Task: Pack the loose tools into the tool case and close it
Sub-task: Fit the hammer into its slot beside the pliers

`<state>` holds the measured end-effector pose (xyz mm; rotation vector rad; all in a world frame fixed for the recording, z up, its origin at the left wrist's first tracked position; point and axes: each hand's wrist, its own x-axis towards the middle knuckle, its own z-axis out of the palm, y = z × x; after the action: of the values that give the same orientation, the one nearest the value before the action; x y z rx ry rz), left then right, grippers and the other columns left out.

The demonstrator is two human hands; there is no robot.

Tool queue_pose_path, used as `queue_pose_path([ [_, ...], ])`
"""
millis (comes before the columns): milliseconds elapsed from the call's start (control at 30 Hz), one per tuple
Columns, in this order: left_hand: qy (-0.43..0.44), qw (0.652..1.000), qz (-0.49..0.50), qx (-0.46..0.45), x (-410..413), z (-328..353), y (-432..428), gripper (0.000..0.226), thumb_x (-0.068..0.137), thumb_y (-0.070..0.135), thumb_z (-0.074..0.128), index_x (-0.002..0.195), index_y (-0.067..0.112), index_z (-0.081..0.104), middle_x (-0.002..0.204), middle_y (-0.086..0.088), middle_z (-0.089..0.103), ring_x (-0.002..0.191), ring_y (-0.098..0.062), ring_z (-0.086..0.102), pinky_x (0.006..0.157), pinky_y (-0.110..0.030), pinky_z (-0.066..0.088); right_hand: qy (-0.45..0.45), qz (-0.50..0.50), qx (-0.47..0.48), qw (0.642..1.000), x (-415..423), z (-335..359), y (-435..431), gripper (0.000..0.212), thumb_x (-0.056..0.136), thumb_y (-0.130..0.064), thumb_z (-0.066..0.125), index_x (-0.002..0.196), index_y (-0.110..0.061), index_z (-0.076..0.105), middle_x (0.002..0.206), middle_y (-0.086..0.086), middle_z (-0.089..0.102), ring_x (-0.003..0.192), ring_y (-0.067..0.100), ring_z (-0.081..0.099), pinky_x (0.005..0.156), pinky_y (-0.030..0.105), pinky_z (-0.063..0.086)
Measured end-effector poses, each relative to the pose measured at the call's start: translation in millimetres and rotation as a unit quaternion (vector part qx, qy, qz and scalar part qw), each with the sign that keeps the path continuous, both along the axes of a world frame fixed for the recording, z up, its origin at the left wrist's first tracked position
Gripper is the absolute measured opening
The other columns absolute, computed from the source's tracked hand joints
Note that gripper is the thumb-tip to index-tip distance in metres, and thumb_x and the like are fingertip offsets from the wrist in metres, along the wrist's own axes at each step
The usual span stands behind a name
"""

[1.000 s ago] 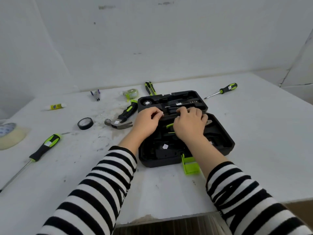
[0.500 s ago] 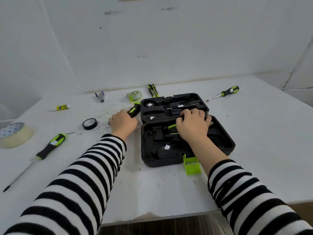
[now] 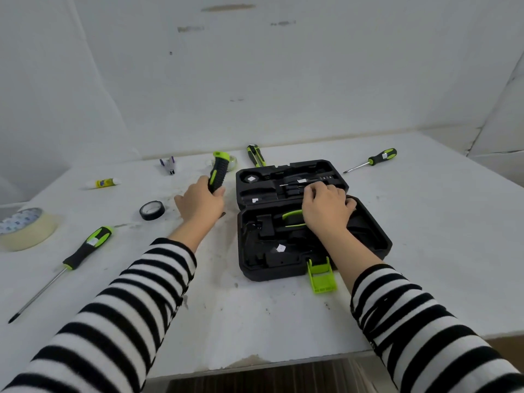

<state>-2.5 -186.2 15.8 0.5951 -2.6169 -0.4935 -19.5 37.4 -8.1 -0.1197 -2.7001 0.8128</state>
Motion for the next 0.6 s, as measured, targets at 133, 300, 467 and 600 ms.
queue_pose_path([
  [133,0.047,0.987,-0.145,-0.053,19.1,15.1,24.5,0.036,0.092,0.042,0.051,0.125,0.029,0.055,0.097,0.001,0.06,0.098,-0.024,0.054,0.081,-0.035,0.024,0.038,-0.044,-0.178,0.982,-3.7,11.1,6.4,0.04,0.101,-0.028,0.027,0.112,-0.02,0.064,0.108,0.0,0.067,0.11,0.023,0.054,0.1,0.04,0.027],
  [300,0.021,0.947,-0.298,-0.114,42.3,24.5,61.8,0.047,0.088,0.047,0.057,0.133,0.033,0.051,0.11,-0.001,0.058,0.111,-0.021,0.05,0.091,-0.033,0.024,0.065,-0.043,-0.397,0.915,4.4,13.9,14.7,0.044,0.101,-0.04,0.03,0.095,-0.017,0.067,0.089,-0.004,0.073,0.09,0.015,0.063,0.09,0.036,0.046],
  [467,-0.075,0.917,-0.369,-0.128,59.5,13.8,84.8,0.048,0.089,0.048,0.056,0.135,0.036,0.049,0.113,0.0,0.055,0.111,-0.02,0.046,0.098,-0.034,0.022,-0.038,-0.016,-0.459,0.888,-2.0,36.4,43.9,0.048,0.098,-0.05,0.032,0.08,-0.02,0.064,0.081,0.002,0.072,0.073,0.017,0.067,0.065,0.03,0.045],
  [600,-0.135,0.915,-0.374,-0.073,61.1,6.1,88.8,0.049,0.09,0.051,0.054,0.137,0.039,0.046,0.11,0.004,0.051,0.1,-0.019,0.037,0.092,-0.028,0.019,0.001,0.027,-0.399,0.917,4.5,23.1,48.4,0.042,0.1,-0.041,0.036,0.092,-0.014,0.067,0.078,0.002,0.07,0.068,0.014,0.064,0.067,0.029,0.048],
])
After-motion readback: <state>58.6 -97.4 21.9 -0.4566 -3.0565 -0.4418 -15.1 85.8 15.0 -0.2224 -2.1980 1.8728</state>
